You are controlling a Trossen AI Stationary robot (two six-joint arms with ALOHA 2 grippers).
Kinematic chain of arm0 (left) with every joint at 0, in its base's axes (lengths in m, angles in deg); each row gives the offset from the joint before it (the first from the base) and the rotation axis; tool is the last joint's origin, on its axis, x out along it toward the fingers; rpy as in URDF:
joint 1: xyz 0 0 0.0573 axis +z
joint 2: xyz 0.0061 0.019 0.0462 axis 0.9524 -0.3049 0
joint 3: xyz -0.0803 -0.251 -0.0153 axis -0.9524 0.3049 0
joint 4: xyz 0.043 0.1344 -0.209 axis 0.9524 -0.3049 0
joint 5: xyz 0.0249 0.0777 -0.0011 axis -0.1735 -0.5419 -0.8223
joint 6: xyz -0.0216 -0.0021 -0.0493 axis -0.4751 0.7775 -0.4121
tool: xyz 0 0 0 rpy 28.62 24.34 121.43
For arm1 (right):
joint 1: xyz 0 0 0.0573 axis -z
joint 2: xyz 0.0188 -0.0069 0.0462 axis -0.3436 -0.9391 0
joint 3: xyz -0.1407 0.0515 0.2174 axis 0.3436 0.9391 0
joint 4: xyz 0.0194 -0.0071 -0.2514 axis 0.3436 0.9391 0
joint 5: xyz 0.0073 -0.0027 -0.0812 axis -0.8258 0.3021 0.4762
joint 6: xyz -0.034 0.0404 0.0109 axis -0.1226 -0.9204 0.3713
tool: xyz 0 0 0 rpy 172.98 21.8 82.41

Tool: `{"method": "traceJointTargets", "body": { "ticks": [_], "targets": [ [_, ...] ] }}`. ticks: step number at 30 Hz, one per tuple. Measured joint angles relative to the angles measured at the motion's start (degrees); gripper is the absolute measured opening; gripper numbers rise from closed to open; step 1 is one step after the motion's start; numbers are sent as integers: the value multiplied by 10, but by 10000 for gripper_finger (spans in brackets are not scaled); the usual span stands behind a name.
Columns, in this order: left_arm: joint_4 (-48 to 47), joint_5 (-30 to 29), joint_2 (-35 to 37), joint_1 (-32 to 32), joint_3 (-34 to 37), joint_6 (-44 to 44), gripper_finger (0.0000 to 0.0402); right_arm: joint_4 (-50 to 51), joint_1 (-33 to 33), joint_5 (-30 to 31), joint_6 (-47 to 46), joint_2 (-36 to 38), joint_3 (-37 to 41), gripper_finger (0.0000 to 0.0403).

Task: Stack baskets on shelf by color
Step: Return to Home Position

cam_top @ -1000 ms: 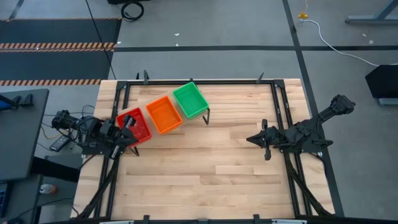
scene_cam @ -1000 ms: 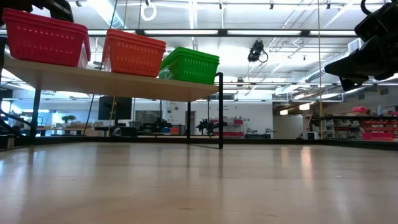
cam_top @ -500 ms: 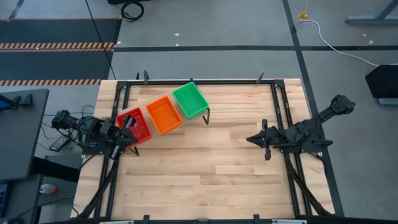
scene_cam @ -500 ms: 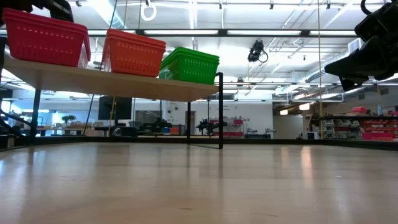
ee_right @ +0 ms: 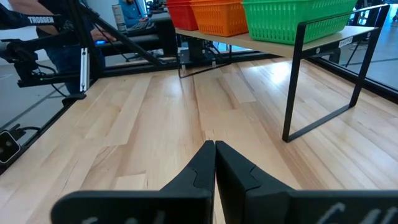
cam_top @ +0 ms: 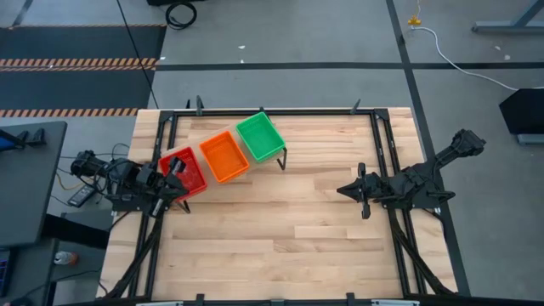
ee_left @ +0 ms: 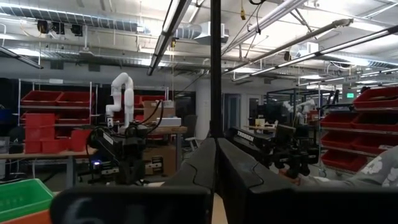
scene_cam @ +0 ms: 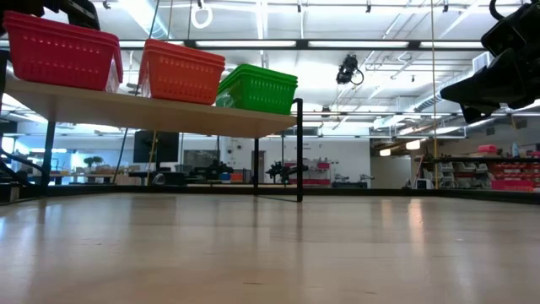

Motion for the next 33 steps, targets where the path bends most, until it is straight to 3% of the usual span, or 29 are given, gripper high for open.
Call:
{"method": "traceJointTargets", "body": {
  "ticks": [33],
  "targets": [
    [0,0,0,0,0,0,27,0,0,0,0,0,0,18]
  ]
}}
